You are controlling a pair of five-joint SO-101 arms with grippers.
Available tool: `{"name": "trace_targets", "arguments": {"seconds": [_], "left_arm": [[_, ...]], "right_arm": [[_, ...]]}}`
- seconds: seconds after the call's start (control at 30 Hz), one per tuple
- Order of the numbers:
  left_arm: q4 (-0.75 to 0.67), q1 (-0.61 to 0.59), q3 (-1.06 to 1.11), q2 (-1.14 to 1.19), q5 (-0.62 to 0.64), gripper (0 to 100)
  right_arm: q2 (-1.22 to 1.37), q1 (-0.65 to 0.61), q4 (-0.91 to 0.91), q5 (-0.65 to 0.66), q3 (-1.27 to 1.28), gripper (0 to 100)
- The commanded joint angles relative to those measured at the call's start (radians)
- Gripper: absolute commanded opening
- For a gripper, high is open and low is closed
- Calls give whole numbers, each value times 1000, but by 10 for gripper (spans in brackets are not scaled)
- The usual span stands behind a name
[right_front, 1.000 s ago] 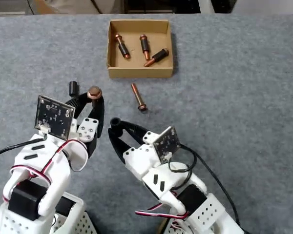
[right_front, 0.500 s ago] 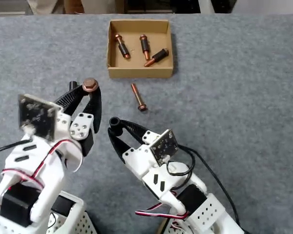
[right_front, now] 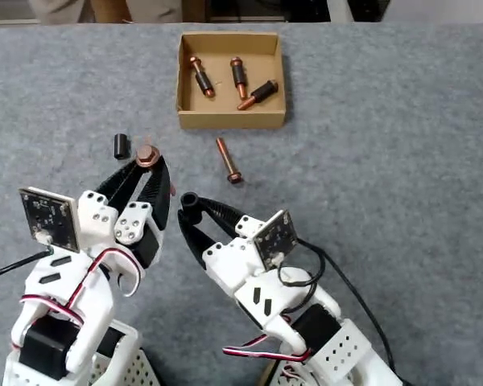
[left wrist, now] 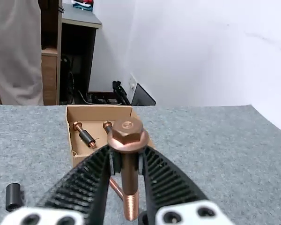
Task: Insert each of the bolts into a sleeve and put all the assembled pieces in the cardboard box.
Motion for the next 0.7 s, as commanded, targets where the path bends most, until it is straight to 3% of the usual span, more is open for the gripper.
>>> {"name": "trace_targets", "arguments": {"seconds": [0.0,0.2,0.33,0.67], "left_arm": [[-26,57,-5,-8,12,19],[-54,176,15,-7,-43,19],[-78,169,44,-7,-106,19],[-77,135,49,-1,-129,19]], "right_arm": [[-15,-8,-26,-15,-1,1],[-12,-8,-26,-18,-1,1],[-10,-8,-26,-14,-1,1],[-12,-8,-25,-6,-1,1]]}}
